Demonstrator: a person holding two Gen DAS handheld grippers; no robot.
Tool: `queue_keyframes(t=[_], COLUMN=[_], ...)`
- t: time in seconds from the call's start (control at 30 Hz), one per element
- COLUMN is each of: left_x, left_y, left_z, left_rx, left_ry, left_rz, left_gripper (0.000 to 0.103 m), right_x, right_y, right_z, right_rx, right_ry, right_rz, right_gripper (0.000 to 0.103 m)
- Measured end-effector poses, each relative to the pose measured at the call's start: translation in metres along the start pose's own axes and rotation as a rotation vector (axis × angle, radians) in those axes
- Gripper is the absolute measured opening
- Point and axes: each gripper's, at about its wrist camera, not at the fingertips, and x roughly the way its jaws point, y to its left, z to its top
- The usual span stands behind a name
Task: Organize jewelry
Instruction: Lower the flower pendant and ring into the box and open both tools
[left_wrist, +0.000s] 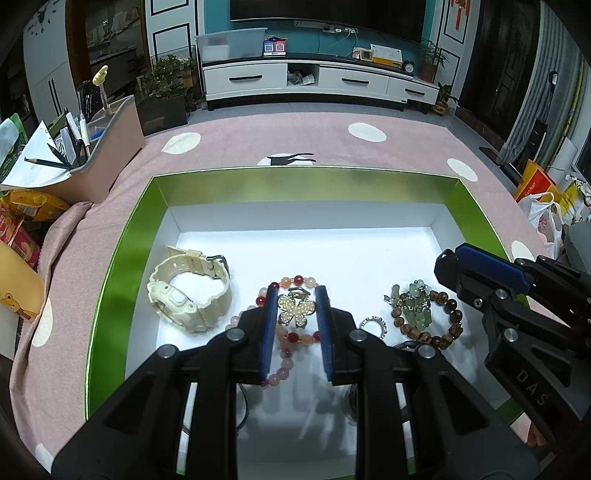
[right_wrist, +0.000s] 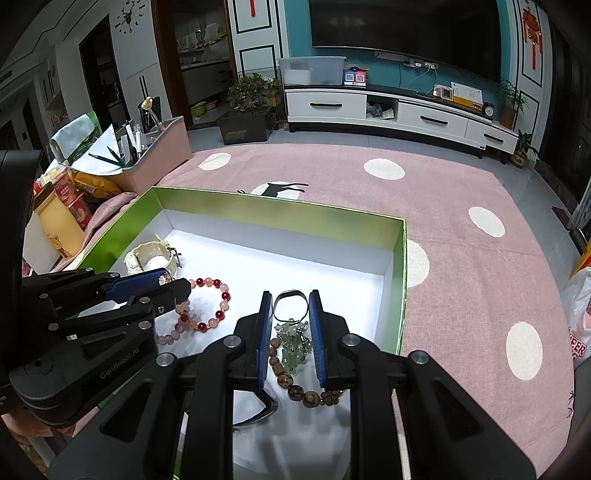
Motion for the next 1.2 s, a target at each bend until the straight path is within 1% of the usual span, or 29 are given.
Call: queue_keyframes(t=[0.53,1.0,1.17,1.2], left_x=[-0.001,-0.007,-0.010,-0.011], left_y=[-0.001,0.002,0.000,0.001], left_z=[0.001,0.001,0.001,0.001], left_rx=[0.007,0.010,0.011,0.012], left_ry=[0.002,-0.010,-0.016,-0.016], left_rz=[0.005,0.018,0.019,0.018], left_gripper=[0.021,0.021,0.023,0.025], right_x=[-0.001,-0.008,-0.011,-0.011], right_y=[0.000,-0.003,-0.003,-0.004], right_z=[-0.001,-0.001,0.000,-0.001], right_rx=[0.008,0.025,0.025,0.026], right_ry=[0.004,-0.015,-0.023,-0.023], right_rz=[-0.003,-0.017,-0.022,-0.022], right_gripper=[0.020,0.020,0.020,0.020])
